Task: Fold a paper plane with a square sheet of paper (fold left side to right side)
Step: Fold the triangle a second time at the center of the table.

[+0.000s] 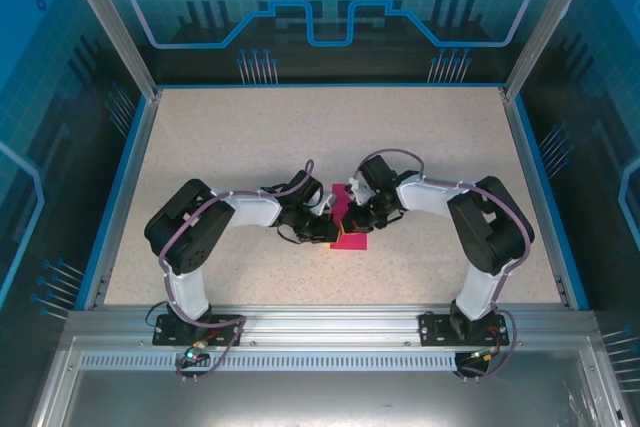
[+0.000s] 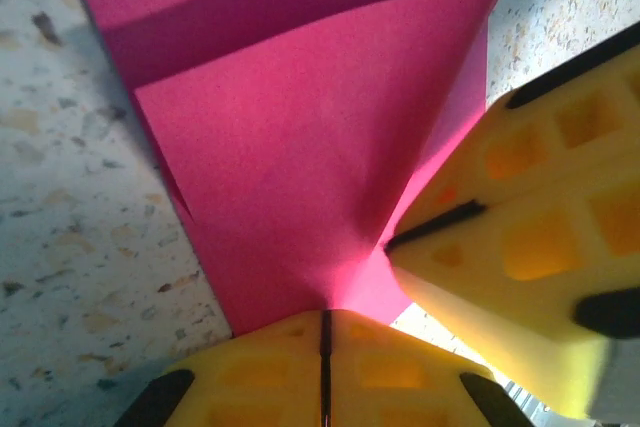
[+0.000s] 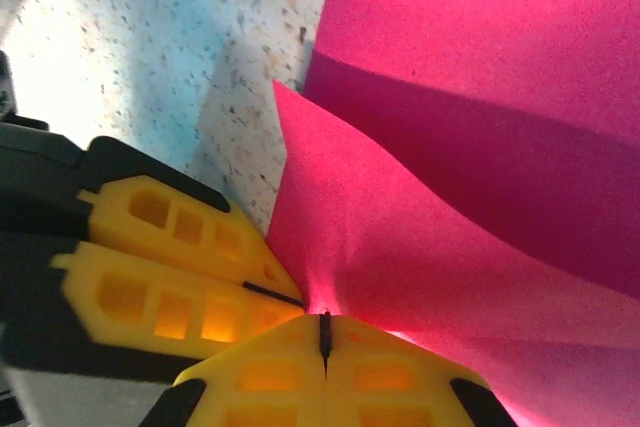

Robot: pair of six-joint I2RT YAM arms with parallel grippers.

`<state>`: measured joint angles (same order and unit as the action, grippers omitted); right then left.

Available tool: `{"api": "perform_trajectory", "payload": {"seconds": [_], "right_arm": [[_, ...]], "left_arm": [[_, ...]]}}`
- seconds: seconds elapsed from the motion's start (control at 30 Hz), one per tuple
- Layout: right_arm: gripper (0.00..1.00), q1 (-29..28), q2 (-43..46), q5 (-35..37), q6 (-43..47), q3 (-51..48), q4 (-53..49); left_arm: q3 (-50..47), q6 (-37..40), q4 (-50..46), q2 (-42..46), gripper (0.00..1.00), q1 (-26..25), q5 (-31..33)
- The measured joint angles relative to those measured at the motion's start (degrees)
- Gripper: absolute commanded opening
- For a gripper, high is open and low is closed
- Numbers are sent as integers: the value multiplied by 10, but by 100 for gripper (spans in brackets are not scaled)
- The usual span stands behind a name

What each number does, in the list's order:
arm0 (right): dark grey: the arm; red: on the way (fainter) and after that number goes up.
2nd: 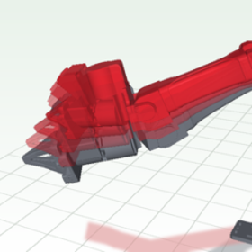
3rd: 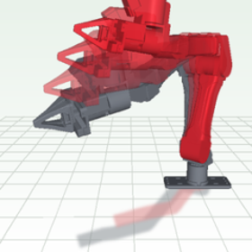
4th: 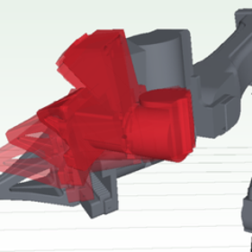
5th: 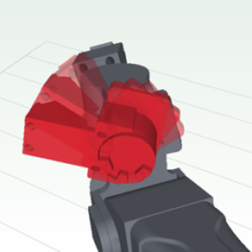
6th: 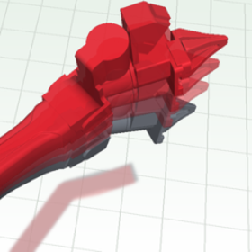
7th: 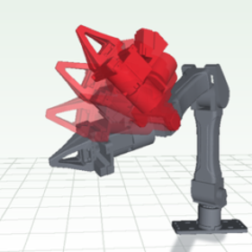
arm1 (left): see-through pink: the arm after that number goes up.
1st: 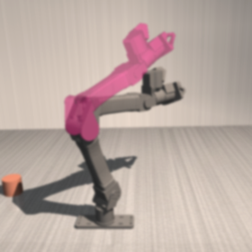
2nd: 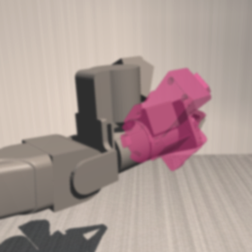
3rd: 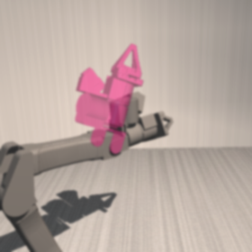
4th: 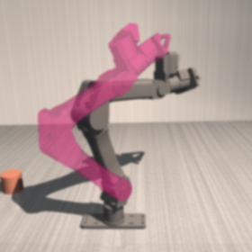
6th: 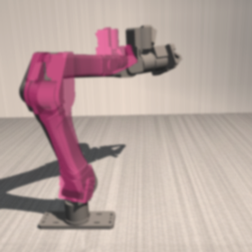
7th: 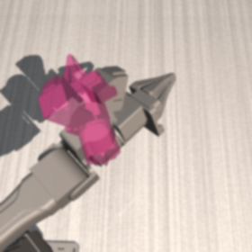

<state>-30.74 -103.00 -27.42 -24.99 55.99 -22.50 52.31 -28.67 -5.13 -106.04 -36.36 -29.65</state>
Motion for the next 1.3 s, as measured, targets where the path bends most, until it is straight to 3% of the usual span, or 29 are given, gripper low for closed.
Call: {"api": "perform_trajectory", "payload": {"seconds": [0.7,1.3], "right_arm": [[0,2,-33,46,26,44,-56],[0,81,-54,76,82,91,-126]], "left_arm": [[-4,0,6,0,10,0,0],[-12,0,26,0,9,2,-2]]}}
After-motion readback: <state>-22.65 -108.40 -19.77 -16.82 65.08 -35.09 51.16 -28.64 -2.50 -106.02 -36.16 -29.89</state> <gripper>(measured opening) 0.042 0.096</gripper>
